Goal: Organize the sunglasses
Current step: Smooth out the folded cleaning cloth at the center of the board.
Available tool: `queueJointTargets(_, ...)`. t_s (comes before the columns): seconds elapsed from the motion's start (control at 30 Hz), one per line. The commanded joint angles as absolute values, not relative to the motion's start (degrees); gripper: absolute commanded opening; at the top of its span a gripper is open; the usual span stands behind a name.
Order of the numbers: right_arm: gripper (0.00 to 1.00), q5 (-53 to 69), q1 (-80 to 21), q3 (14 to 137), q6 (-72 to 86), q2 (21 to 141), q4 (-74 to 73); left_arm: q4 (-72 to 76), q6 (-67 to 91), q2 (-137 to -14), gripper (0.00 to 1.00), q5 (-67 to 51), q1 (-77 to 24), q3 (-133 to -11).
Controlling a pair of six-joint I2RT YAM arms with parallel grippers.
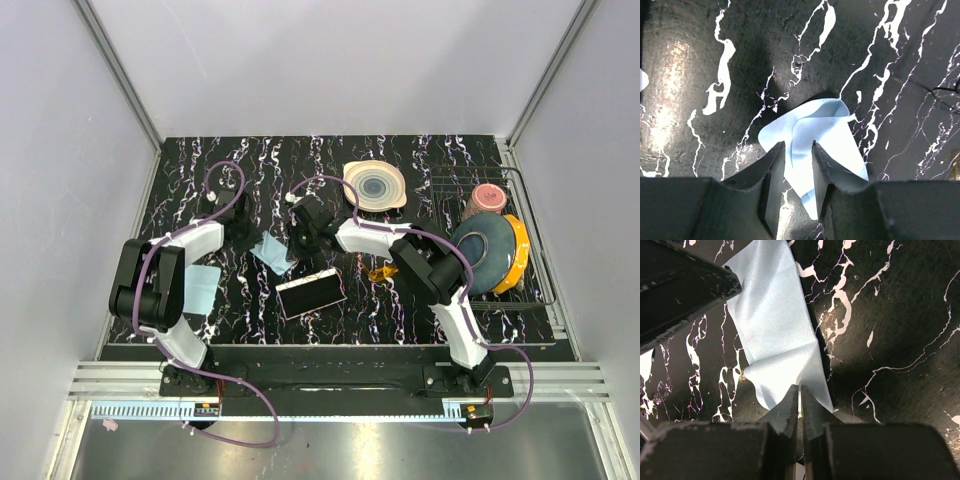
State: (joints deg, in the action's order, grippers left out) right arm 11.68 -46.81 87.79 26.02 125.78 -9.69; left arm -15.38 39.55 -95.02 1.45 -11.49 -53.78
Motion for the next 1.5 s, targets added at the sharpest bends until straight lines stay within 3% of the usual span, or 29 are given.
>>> queueJointTargets(0.0, 0.1, 11.1, -46.3, 89.1, 25.7, 128.3, -11.5, -14.1, 39.1, -95.8, 0.34, 1.4, -12.0, -54.3)
queueJointTargets(0.6, 0.1, 11.3, -46.1, 89.5, 25.7, 128.8, -12.0, -12.6, 39.1, -98.6, 0.36, 0.4, -13.0, -55.5)
queueJointTargets(0.8, 0.1, 11.3, -46.0, 89.1, 25.7, 128.8, -12.0, -12.7, 39.2, -98.2, 0.28, 0.4, -13.4, -56.0)
queueJointTargets(1.23, 0.1, 11.6, -46.0, 89.0, 25.6, 128.9, -12.0, -14.8, 38.2, -94.1, 0.21, 3.9, -14.1, -56.5)
queueJointTargets(1.47, 0.1, 11.6, -46.0, 89.2, 25.6, 129.1, -12.0, -19.7, 38.5, -90.3, 0.17, 13.5, -15.5, -56.5)
